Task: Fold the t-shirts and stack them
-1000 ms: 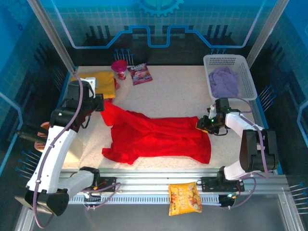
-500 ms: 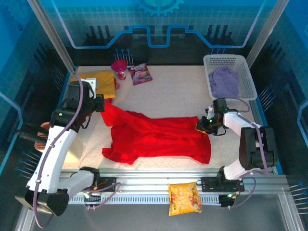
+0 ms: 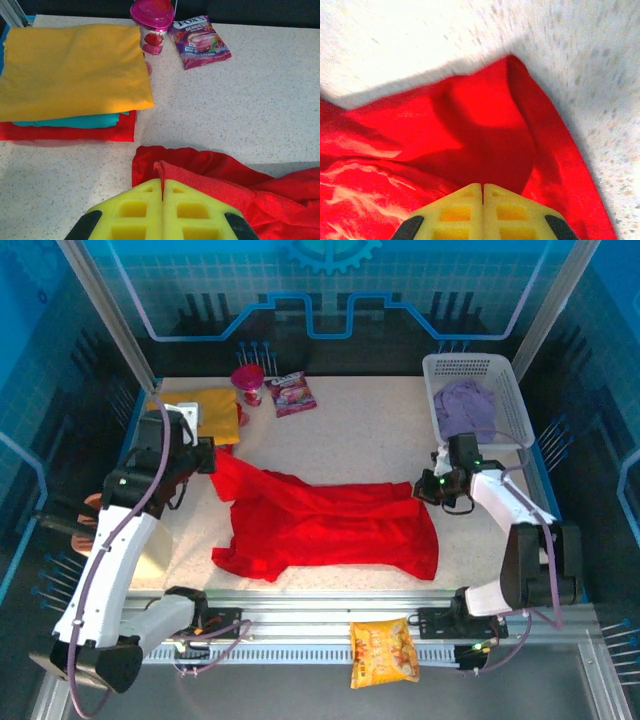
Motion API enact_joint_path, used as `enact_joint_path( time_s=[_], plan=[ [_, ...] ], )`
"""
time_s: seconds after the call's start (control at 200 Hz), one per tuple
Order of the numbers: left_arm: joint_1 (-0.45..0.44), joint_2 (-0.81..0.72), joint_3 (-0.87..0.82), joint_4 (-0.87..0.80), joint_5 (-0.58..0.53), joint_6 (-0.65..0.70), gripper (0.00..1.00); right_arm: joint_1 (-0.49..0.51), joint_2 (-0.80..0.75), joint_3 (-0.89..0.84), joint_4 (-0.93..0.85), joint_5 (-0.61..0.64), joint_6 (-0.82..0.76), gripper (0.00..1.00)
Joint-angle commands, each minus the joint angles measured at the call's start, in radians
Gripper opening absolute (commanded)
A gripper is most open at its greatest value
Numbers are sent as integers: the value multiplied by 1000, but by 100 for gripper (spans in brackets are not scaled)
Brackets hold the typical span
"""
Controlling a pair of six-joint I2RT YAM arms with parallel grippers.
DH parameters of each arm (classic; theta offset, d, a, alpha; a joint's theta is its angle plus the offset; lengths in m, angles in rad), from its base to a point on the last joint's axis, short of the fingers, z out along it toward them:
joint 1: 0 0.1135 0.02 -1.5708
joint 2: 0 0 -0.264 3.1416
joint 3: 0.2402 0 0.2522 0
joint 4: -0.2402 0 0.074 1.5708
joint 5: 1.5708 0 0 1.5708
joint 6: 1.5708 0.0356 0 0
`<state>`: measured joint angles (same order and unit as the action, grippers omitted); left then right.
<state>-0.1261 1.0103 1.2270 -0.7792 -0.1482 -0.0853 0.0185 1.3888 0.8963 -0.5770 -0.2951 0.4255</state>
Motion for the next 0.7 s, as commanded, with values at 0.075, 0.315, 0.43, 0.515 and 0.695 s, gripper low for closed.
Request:
enact_joint_path(
  time_s=[0.075,0.315,0.43,0.515,0.695],
  plan=[
    [10,-73,22,48,31,44,0,-82,-234,56,42,25,1,0],
    [11,-113,67,183,18,58,0,-123,-342,138,47,127,24,0],
    [10,-34,99,300,48,75,0,-139,-298,170,125,119,57,0],
    [11,60,158,356,28,107,0,-151,-232,243,132,138,62,0],
    [18,228,298,482,39,162,0,-164,-99,385,210,151,70,0]
  ],
)
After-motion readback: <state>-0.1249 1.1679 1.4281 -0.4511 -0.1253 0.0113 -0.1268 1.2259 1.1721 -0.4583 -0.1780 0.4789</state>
